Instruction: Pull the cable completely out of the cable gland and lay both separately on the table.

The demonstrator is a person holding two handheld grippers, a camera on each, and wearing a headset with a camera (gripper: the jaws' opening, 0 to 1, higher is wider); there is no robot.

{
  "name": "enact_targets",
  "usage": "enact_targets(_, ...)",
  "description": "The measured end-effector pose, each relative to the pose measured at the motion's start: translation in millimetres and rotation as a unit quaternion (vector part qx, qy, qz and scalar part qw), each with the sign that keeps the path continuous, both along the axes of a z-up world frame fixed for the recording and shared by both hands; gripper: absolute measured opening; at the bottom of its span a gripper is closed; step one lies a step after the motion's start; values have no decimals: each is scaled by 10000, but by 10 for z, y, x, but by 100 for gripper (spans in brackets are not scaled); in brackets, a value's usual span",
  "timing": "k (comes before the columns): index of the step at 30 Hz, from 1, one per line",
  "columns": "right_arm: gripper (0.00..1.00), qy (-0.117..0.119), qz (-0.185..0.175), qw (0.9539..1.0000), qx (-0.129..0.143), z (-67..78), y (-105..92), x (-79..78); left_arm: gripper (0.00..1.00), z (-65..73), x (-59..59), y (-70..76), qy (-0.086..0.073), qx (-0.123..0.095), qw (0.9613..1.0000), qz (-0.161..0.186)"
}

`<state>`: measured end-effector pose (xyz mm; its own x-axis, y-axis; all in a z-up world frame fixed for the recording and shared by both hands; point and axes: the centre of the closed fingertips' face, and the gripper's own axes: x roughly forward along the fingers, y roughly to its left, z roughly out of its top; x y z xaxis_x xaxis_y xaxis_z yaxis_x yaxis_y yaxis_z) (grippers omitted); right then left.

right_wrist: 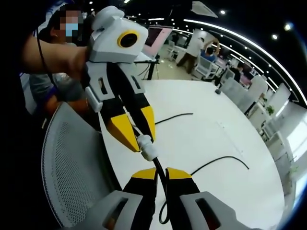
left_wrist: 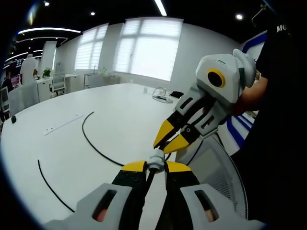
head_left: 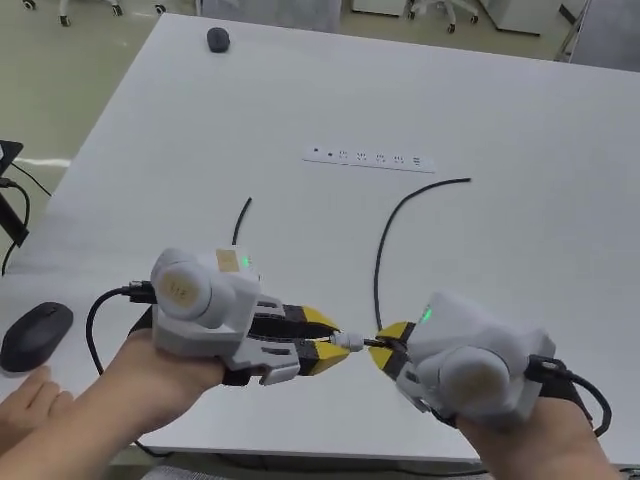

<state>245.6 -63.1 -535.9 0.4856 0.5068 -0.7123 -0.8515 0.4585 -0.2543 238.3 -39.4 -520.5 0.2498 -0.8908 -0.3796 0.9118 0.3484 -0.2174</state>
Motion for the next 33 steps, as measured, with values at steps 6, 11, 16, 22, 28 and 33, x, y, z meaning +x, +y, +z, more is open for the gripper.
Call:
enact_targets(6,0,109,-257,9994,184,-1,-112,47,15,11,30,-13,6,-28,10000,35)
enact_targets(11,0,339,-664,9958,530,-28,-248,115,15,13,58,-28,-1,-13,10000,67)
enact_targets(16,0,435,-875,9932,639,-75,-396,177,15,21,74,-47,-6,-31,9999,103)
enact_targets(22,0,617,-1184,9873,865,-156,-540,238,15,12,82,-76,15,-23,9999,155)
enact_targets(28,0,982,-1650,9735,1243,-318,-703,320,15,-6,84,-90,28,17,9998,193)
enact_targets(33,0,1205,-2018,9608,1471,-448,-795,352,15,-29,77,-102,66,82,9997,198)
